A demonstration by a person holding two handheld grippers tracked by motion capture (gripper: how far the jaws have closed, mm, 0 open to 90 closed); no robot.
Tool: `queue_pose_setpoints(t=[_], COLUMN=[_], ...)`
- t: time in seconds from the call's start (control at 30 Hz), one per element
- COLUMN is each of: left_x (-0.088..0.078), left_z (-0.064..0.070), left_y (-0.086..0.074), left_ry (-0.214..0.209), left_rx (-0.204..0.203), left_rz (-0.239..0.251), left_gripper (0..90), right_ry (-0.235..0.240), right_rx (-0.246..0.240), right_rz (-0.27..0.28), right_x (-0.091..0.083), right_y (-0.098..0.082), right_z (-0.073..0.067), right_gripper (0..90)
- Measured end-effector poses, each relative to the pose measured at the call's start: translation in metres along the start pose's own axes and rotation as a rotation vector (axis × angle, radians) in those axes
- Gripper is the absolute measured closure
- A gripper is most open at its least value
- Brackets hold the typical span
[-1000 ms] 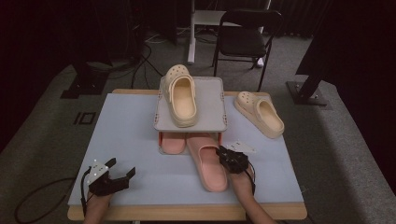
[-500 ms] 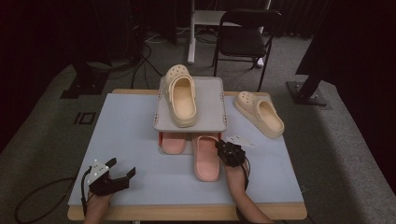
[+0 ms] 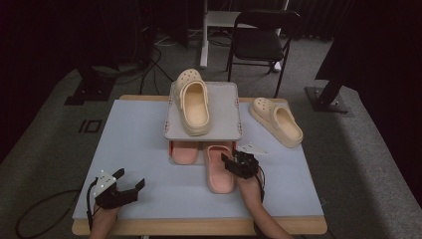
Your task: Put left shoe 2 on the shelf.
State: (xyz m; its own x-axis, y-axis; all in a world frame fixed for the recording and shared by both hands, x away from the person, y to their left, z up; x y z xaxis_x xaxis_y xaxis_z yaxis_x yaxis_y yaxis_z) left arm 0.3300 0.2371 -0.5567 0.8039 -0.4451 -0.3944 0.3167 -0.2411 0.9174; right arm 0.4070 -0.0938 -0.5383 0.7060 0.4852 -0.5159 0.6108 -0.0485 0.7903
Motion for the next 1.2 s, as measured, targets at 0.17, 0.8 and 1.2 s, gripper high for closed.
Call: queue_pose_setpoints(t=[0.17,0.8,1.2], left_x=[0.000,0.000,0.001], left_z=[0.000,0.001,0.001], left_y=[0.000,0.001,0.001], left_ry=[0.001,-0.004,-0.003], left_rx=[0.000,-0.004,-0.008], left_rz=[0.001,0.005,0.009], left_gripper=[8.2,8.2,8.2], right_ry=[0.028,0.168,0.197], right_rx=[-0.010,-0.078,-0.114], right_rz=[-0.003,-0.056,-0.118], right_x=[-0.009,-0.057,-0.062], right_y=[-0.003,-0.032,-0.066], right_z=[0.000,-0.006,-0.013], right_gripper=[44.6,31.6,22.8])
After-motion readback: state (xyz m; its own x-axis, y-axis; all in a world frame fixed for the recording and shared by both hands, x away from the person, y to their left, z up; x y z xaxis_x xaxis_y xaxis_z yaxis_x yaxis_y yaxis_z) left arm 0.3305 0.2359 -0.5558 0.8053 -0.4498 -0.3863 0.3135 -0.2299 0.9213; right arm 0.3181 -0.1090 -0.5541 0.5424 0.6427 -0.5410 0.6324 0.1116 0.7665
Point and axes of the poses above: each handheld gripper's, and its own axes: x roughly forward along the jaws, y roughly out of its top, z roughly to its right, the point moved 10 cm from there along x, roughly forward along the jaws, and after that the axes turned 10 degrees about x, right-handed, at the moved point
